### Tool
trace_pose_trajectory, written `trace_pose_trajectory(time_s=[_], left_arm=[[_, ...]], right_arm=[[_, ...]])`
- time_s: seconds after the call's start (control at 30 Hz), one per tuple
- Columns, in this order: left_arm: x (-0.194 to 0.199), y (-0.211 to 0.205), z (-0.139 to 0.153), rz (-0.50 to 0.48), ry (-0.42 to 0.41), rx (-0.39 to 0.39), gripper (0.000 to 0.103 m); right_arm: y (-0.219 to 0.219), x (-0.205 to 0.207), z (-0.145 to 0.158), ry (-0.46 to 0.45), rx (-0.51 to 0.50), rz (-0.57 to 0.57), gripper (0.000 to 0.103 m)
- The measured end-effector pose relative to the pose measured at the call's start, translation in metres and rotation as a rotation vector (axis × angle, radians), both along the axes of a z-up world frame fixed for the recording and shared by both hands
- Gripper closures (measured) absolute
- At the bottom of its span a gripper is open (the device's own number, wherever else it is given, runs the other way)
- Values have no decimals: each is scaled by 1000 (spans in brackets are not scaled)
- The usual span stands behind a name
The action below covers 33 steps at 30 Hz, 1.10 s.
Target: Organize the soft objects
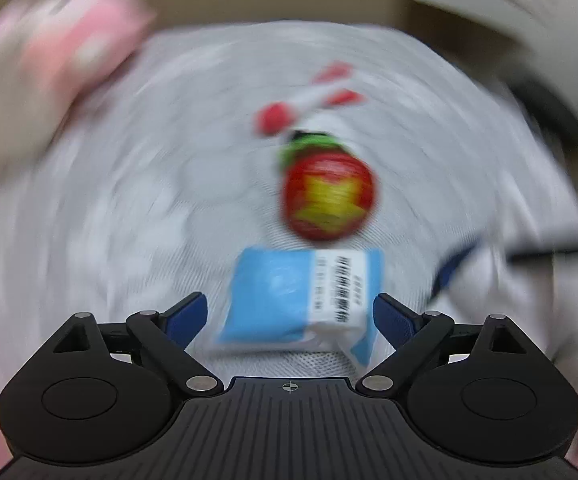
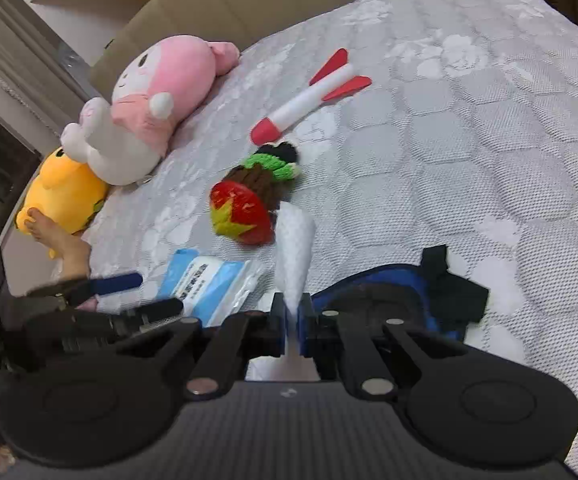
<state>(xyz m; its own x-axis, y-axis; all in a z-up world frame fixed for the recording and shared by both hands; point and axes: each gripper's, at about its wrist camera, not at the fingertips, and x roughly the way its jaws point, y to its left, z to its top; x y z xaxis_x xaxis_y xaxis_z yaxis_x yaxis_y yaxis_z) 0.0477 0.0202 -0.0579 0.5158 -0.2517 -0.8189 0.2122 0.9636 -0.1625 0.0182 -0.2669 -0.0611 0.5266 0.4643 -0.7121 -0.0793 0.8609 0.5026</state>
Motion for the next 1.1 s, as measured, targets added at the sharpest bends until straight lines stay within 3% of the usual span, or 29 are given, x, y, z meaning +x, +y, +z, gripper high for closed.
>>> trace_pose_trajectory(time_s=[0.1, 0.2, 0.27, 0.3, 0.37, 0.47, 0.53, 0.63, 0.67, 0.73, 0.9, 0.97, 1.1], left_arm=[[11, 28, -18, 268, 149, -204, 9], [37, 22, -42, 350, 292, -313, 6], [54, 5, -52, 304, 315, -304, 3], [58, -3, -51, 279, 272, -265, 4], [56, -22, -37, 145, 113, -150, 27], [31, -46, -19, -84, -108, 40, 31], [5, -57, -14, -213, -209, 119, 36], [-33, -68, -13, -350, -310, 211, 41], [-44, -73, -14, -381, -326, 240, 41], [-60, -75, -17, -427, -330, 269, 42], [-73, -74, -27, -463, -298, 286, 41], [-69, -68, -32, -452, -263, 265, 40], [-66, -57, -36, -485, -160, 153, 32]], right_arm=[[3, -4, -4, 10, -3, 9, 96], [1, -5, -9, 34, 0, -2, 96], [-2, -6, -11, 45, 7, -15, 96], [-3, -8, -9, 40, 5, -24, 96], [-7, -13, -2, 16, -4, -34, 96], [-14, -16, 13, -24, -7, -47, 96], [-13, -8, 24, -50, 16, -44, 96], [-3, 10, 36, -86, 148, -10, 97], [6, 18, 39, -103, 217, 24, 97], [30, 29, 43, -143, 258, 100, 97], [85, 34, 26, -116, -28, 272, 97], [81, 25, 14, -89, -87, 265, 97], [43, 16, -7, 22, -9, 163, 96]])
